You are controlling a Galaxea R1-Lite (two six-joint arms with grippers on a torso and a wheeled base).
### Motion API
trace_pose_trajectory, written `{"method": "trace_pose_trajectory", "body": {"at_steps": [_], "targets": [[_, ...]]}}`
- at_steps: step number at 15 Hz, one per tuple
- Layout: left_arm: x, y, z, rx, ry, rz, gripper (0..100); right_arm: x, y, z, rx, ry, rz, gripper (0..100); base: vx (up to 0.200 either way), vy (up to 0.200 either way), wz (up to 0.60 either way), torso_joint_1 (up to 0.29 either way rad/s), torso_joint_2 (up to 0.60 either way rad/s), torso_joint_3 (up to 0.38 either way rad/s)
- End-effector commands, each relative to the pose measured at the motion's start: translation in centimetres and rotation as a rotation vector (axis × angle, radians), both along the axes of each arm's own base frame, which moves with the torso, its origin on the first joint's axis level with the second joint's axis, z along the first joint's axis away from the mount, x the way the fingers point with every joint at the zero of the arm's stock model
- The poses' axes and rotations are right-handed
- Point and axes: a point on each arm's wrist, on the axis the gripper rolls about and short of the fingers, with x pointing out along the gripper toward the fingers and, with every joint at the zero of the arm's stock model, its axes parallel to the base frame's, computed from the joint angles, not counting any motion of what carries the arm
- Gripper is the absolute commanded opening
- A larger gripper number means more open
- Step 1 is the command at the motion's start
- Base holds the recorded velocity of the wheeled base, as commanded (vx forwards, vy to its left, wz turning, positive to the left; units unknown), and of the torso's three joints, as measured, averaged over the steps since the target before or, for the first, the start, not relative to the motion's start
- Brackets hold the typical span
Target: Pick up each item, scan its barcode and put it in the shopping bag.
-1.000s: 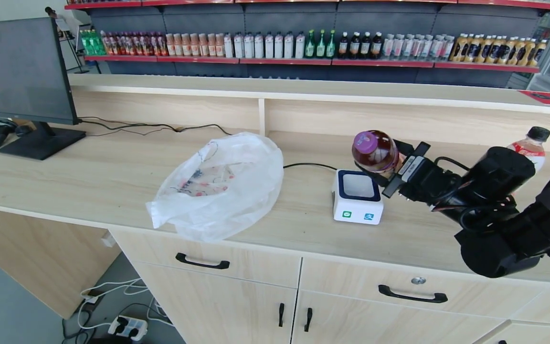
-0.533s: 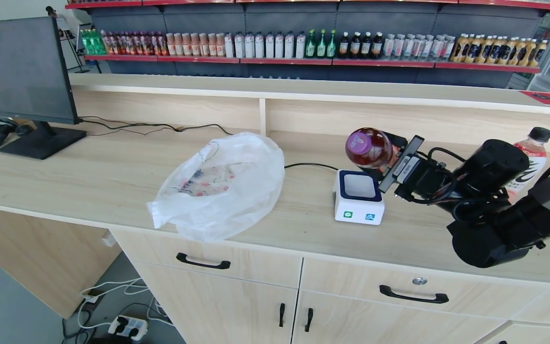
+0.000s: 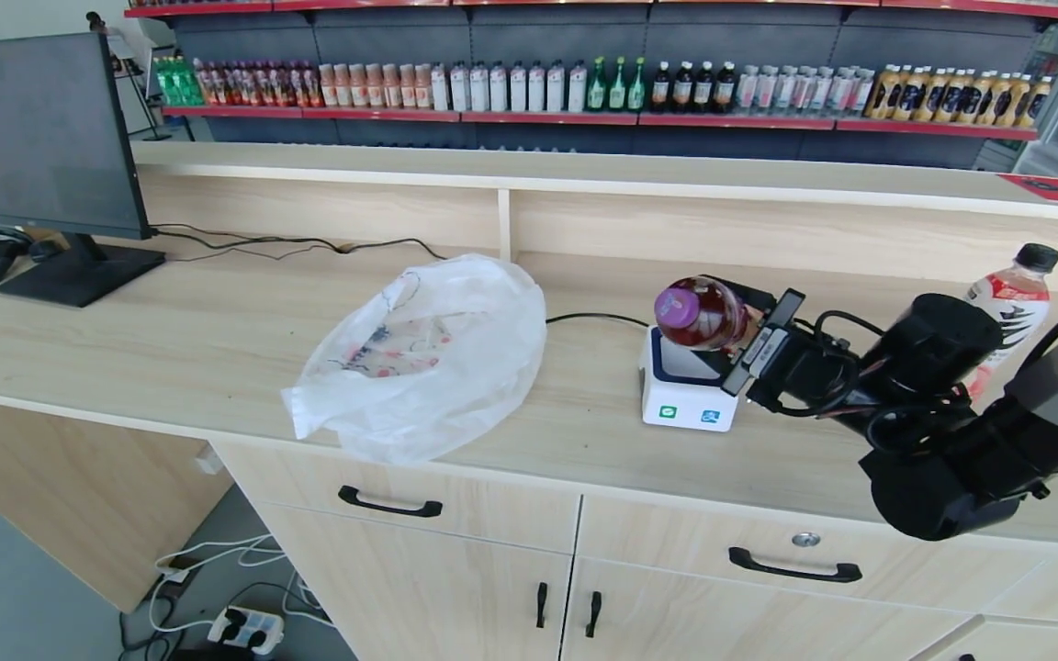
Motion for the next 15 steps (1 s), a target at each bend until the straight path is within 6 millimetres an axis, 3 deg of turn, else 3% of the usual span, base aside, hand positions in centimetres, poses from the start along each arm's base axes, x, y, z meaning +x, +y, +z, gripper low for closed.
{"method": "trace_pose_trajectory", "body": {"at_steps": [1,12,13,15], "targets": [[0.0,0.0,0.0,0.0,-0.001,0.001,100,-0.1,0.2,0.1,0.005,0.001,0.006,0,0.0,0.0,0.0,0.0,0.0,0.0],[0.0,0.0,0.0,0.0,-0.001,0.001,100,-0.4,1.5,1.1,0.059,0.009,0.007,0,0.0,0.0,0.0,0.0,0.0,0.0],[0.0,0.0,0.0,0.0,-0.001,0.001,100,-0.6,1.8,1.4,0.075,0.012,0.014,0,0.0,0.0,0.0,0.0,0.0,0.0],[0.0,0.0,0.0,0.0,0.001,0.0,100,-2.3,2.6,3.9,0.164,0.005,0.0,0,0.0,0.0,0.0,0.0,0.0,0.0]]}}
